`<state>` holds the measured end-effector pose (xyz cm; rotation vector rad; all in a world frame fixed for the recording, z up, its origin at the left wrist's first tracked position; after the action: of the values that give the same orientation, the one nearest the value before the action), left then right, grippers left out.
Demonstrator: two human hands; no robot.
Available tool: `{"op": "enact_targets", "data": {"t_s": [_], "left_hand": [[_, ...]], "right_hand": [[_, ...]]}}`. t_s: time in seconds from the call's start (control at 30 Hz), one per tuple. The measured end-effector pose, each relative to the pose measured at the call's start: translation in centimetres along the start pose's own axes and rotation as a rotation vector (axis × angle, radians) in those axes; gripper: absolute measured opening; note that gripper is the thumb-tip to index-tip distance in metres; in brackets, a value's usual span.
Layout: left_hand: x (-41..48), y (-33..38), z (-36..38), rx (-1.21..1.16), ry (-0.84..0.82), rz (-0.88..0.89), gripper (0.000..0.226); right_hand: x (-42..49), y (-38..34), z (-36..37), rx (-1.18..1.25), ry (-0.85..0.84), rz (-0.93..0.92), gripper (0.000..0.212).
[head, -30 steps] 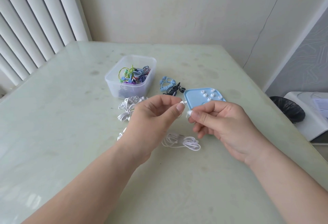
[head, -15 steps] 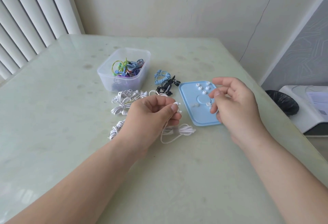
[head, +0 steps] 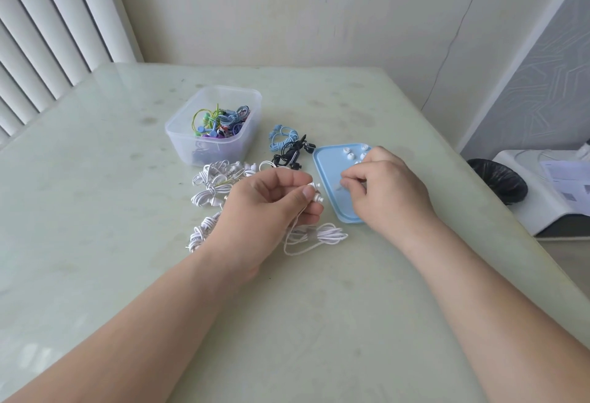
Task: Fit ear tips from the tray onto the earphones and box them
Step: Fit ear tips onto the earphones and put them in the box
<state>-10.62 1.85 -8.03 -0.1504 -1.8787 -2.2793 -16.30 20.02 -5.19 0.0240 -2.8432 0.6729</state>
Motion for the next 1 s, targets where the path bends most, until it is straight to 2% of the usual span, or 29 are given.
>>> {"op": "enact_targets", "data": {"t_s": [0.17,0.27,0.33,0.43,0.53,0.73,1.0], "left_hand": [[0.1,-0.1,0.1,-0.026,0.0,-0.002,0.009],[0.1,-0.1,-0.1,-0.05,0.01,-0.01,0.013],[0.1,-0.1,-0.2,-0.077,0.024,-0.024,0.017],[0.2,-0.1,-0.4,-0.123,0.038,-0.049,0.02],[0.3,-0.1,-0.4,-0.139,0.014,-0.049,0.015],[0.3,-0.1,-0.2,-0.11,-0.022,-0.028,0.013],[0.2,0.0,0.0,-0.044,-0.068,0.005,0.008]], "right_hand": [[0.0,0.4,0.1,0.012,-0.048,0.002,0.012],[-0.2,0.5,-0.5,0.071,-0.019,-0.008,0.009],[-0.7,0.4,-1.1,0.254,-0.018,0.002,0.01],[-1.8,-0.4,-1.3,0.658,-0.204,0.067,0.012],[-2.7,-1.3,-0.8,0.844,-0.351,0.08,0.013],[-2.8,-1.4,-0.6,0.898,-0.4,0.105,0.021],[-2.7,-1.0,-0.3,0.923,-0.396,0.158,0.017]]}}
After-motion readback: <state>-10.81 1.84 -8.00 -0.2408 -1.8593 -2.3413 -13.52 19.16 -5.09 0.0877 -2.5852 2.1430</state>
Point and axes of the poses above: each hand's wrist, its own x-axis towards the middle knuckle, its own z-axis out of the palm, y = z × x, the point moved 6 cm from there along x, towards the middle knuckle, and after that the axes turned 13 degrees about z, right-handed, at the moved point
